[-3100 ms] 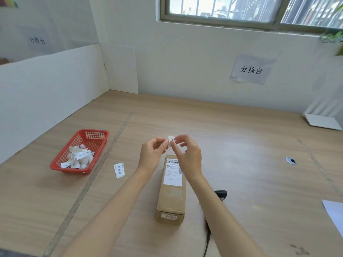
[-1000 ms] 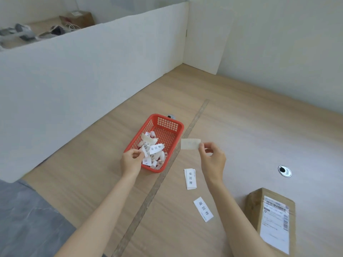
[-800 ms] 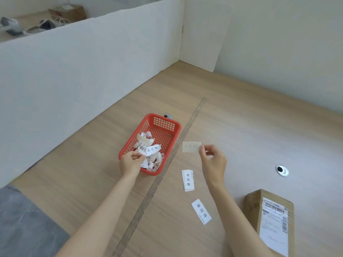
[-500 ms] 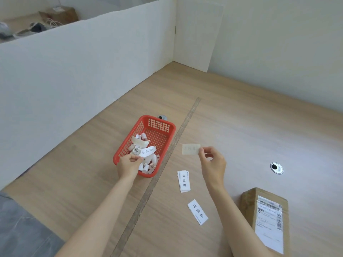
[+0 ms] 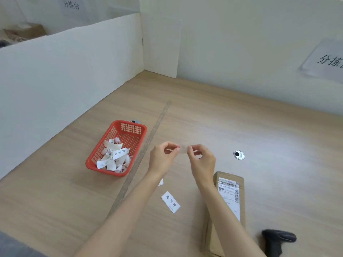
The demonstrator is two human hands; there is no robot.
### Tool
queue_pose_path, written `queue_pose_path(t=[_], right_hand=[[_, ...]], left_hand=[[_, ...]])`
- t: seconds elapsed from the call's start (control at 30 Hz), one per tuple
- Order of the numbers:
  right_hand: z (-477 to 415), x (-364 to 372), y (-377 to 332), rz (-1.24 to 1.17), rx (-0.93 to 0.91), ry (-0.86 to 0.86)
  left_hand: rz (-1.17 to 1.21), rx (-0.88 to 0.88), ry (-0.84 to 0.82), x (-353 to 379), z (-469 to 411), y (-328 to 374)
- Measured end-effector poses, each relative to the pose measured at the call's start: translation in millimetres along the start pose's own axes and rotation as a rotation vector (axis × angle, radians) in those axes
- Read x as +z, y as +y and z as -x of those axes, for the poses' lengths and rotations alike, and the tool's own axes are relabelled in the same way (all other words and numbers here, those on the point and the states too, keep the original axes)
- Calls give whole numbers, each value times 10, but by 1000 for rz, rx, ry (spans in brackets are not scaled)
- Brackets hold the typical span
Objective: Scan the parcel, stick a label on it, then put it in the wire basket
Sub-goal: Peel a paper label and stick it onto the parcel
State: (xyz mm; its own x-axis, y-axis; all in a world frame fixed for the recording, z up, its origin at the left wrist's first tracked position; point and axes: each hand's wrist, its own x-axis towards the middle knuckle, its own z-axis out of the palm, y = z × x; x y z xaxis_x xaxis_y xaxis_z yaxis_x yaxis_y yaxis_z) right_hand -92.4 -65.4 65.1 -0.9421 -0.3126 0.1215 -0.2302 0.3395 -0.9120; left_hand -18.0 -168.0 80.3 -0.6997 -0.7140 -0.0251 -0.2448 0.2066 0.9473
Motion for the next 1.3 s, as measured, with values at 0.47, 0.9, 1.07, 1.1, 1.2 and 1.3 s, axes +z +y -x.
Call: queue_pose_path(t=[0.47,0.9,1.07,1.1,1.2,1.3], right_hand=[[445,-1368,326,-35,-146,-61],[680,-1964,751,-140,145,107],[834,-1958,915,-130,213,97],[866,-1943,951,-117,230,90],[969,-1888,1064,-92,274,95],[1046,-1840,1177,-93,330,102]], left_hand=[[269,-11,-113,1009,849,512],[399,-112,-103,1443,1344,426],[396,-269,-20,1484,1447,221],[390,-295,-9,1493,1462,166],[346,-351,26,1520,1521,1],[287,-383,30,1530,1570,-169]])
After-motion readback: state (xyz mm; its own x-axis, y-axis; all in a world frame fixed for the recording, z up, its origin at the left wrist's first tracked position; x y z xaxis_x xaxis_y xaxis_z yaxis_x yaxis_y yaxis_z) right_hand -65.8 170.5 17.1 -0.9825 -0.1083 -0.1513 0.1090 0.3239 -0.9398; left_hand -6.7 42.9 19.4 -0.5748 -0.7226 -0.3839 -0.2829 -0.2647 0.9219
